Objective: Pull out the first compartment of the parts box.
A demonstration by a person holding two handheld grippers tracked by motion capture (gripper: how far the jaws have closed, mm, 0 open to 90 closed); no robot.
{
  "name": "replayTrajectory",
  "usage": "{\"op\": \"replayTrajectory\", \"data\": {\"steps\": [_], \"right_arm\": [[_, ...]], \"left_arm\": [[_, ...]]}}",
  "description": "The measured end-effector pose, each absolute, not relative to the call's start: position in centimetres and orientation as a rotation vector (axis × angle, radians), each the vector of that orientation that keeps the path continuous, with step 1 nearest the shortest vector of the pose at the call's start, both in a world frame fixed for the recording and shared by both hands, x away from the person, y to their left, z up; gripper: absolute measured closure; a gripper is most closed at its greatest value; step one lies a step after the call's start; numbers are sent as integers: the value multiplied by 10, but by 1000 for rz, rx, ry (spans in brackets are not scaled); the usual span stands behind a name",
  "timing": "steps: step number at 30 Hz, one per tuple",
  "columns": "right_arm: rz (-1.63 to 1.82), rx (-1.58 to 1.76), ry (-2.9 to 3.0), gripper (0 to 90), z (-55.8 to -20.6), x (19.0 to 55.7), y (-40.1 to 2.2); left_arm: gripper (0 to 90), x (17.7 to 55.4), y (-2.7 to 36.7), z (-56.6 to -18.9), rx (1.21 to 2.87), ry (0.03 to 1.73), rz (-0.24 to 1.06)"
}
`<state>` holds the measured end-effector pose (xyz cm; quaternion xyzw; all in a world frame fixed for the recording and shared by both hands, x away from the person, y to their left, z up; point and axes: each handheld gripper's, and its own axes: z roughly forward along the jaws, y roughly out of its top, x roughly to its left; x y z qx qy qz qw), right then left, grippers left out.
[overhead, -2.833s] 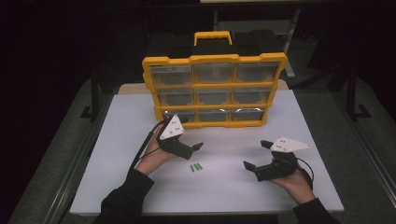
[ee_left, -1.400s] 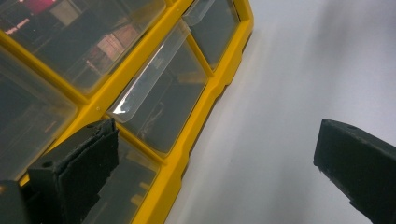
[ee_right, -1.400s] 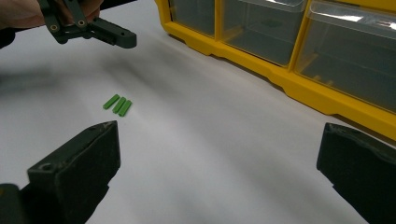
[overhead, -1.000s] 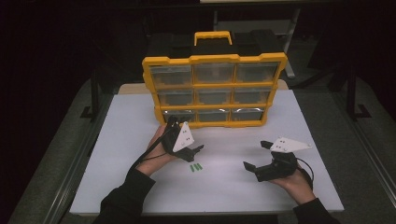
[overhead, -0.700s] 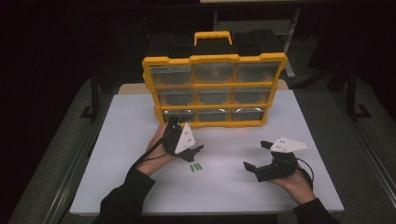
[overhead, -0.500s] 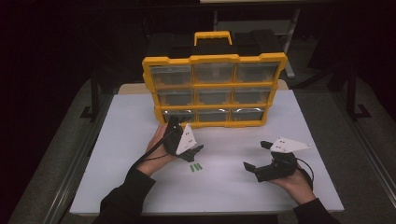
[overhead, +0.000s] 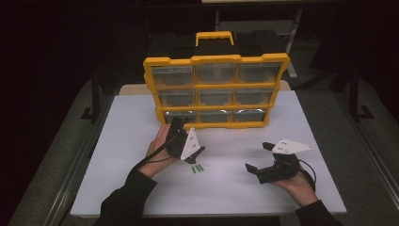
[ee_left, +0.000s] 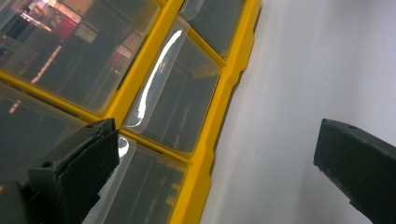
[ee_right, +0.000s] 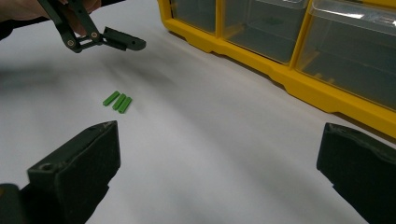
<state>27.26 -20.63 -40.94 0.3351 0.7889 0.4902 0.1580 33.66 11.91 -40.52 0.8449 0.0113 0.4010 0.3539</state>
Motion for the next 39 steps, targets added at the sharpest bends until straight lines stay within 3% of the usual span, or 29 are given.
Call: {"op": "replayTrajectory", "data": {"steps": [39], "right_arm": [[1410, 956, 2251, 0, -413, 273, -206]], "left_arm": [[0, 326, 107, -414, 2213, -189, 1495]]}}
